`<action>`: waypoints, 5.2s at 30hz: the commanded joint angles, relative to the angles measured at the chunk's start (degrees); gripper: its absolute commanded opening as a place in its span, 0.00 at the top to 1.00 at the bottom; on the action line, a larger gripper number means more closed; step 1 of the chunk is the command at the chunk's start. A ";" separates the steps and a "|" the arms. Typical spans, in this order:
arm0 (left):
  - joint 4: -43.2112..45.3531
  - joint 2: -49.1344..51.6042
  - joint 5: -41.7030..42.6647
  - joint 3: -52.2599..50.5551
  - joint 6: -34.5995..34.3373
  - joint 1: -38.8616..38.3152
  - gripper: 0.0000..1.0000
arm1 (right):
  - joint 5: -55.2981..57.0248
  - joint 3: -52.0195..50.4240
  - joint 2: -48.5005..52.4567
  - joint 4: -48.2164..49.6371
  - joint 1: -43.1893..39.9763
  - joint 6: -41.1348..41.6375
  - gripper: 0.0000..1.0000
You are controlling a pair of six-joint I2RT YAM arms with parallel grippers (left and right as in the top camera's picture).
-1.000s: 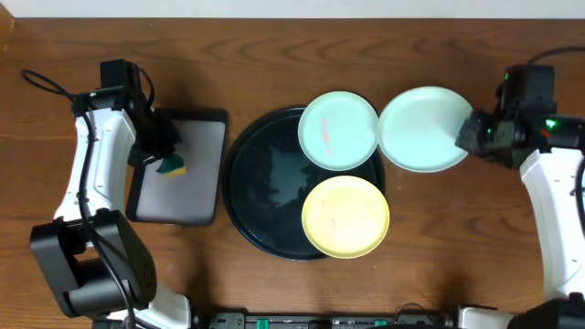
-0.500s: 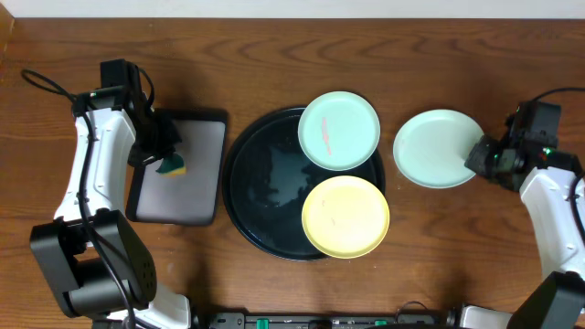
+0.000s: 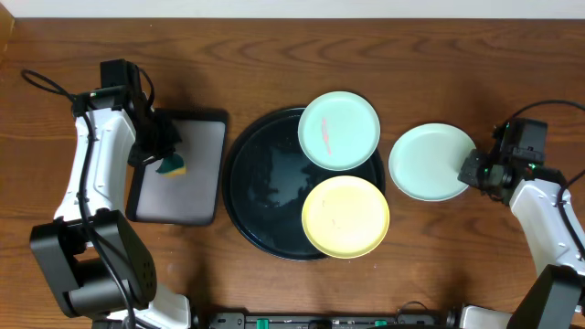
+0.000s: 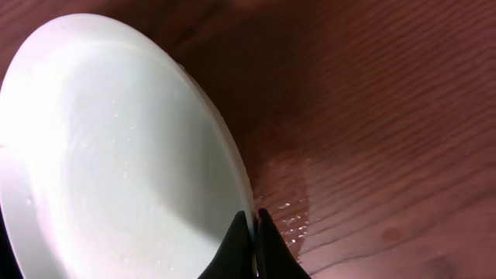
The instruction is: Clean dirty plates on tray and stack at the side
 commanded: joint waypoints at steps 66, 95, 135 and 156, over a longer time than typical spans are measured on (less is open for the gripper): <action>-0.04 -0.31 -0.15 -0.15 1.14 0.09 0.92 | -18.38 14.32 17.68 -26.95 28.83 -7.23 0.99; -0.33 -0.31 -0.15 -0.15 1.14 0.09 0.92 | -14.56 24.65 24.00 -11.69 49.07 21.11 0.99; -0.48 -0.31 4.17 -4.76 -5.77 -19.52 0.93 | -16.85 26.38 32.28 -10.16 48.24 26.08 0.99; 19.02 0.13 8.52 -20.28 -13.40 -32.44 0.92 | -17.35 26.38 32.28 -9.94 48.24 25.64 0.99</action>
